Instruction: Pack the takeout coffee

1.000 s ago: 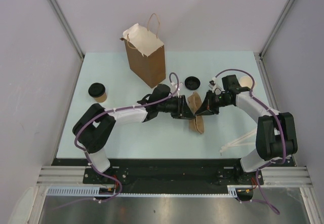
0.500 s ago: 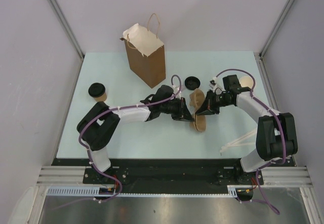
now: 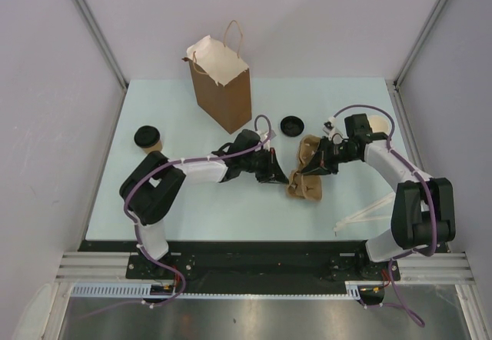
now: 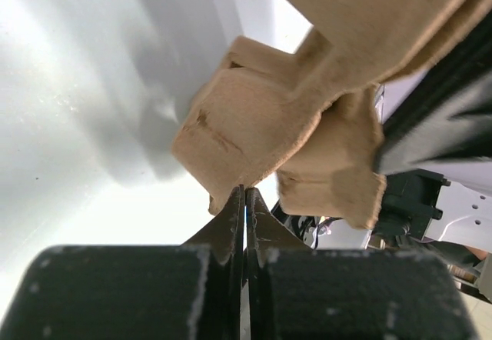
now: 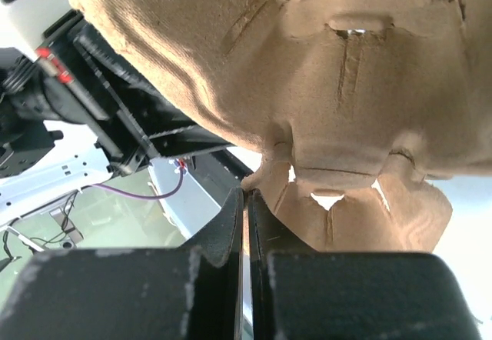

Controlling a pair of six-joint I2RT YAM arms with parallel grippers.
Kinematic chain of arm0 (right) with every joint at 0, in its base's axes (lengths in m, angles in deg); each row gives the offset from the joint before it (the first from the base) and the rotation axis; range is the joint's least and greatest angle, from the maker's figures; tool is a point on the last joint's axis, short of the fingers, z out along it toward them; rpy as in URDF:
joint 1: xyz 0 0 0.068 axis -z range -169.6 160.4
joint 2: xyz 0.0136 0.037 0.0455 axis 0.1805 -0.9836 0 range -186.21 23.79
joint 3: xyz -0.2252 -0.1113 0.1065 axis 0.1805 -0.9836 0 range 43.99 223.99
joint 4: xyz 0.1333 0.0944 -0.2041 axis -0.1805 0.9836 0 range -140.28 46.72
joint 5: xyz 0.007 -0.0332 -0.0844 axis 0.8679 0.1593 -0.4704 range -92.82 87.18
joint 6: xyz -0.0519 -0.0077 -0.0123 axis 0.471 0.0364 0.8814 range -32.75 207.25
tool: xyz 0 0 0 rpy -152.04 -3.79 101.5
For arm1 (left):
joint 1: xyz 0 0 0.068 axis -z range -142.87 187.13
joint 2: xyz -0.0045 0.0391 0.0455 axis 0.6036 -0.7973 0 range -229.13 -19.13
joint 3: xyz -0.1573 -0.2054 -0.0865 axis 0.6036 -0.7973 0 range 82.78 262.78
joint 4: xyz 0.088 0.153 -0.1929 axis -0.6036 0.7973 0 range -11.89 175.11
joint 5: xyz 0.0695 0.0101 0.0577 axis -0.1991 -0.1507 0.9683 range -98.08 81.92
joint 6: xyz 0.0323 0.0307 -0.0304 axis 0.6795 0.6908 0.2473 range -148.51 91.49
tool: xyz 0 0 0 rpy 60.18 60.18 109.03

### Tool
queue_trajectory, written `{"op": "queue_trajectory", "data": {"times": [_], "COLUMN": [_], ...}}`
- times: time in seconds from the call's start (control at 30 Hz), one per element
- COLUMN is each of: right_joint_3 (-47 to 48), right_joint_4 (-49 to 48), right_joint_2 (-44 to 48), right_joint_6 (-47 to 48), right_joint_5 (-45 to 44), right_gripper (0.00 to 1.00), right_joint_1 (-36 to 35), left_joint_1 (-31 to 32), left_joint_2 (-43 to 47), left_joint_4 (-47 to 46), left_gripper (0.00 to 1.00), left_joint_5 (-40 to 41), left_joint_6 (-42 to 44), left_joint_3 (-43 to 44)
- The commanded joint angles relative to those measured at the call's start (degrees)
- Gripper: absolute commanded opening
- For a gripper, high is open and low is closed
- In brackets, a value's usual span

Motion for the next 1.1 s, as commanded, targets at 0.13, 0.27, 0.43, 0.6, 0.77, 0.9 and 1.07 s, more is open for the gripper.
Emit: {"op": "queue_trajectory", "data": {"times": [0.13, 0.27, 0.43, 0.6, 0.77, 0.9, 1.07], "right_joint_3": [0.4, 0.4, 0.4, 0.4, 0.4, 0.4, 0.4], "right_joint_4": [6.13, 6.75, 6.75, 5.26, 5.26, 5.52, 5.35], "right_joint_2": [4.45, 4.37, 4.11, 3.23, 3.14, 3.31, 3.58], "right_joint_6": [3.32, 3.33, 4.91, 4.82, 5.09, 5.35, 5.35], "right_joint_5": [3.08, 3.87, 2.56, 1.94, 2.03, 1.59, 1.41], "right_gripper": [0.0, 0.0, 0.0, 0.0, 0.0, 0.0, 0.0], "right_joint_1": [-0.75, -1.54, -1.28, -1.28, -1.8, -2.25, -2.51], "left_joint_1": [-1.81, -2.34, -2.51, -3.39, -3.39, -3.39, -3.22], "left_joint_2": [-1.69, -2.3, -0.74, 4.46, 6.13, 5.26, 5.17], "left_joint_4": [2.12, 2.12, -0.24, -5.26, -5.35, -5.79, -1.93], "left_gripper": [0.0, 0.0, 0.08, 0.4, 0.46, 0.52, 0.53], "left_joint_5": [2.3, 1.86, -1.65, -4.2, -4.82, -5.17, -4.03], "left_joint_6": [-1.26, -2.4, -1.08, -0.48, 0.68, 0.15, 2.95], "left_joint_3": [-0.12, 0.41, -0.02, -2.31, -0.73, 1.72, 4.28]}}
